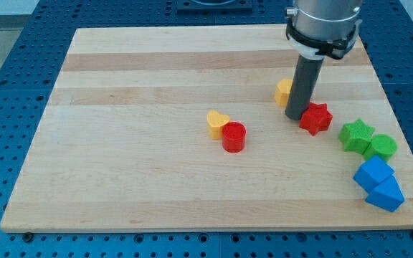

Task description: Push the yellow hexagon along with the red star into the blue cube

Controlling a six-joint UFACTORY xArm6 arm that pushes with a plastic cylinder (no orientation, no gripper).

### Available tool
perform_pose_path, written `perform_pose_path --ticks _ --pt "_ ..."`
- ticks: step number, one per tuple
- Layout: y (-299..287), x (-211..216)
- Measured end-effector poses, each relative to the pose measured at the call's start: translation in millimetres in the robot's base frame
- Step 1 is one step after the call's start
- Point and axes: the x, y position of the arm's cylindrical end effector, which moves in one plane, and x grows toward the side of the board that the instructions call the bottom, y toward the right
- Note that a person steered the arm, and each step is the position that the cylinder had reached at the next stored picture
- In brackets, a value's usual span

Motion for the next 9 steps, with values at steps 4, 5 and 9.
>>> perform_pose_path --ticks 4,5,9 --pt "-47 9" --pt "-52 1" --pt "-53 -89"
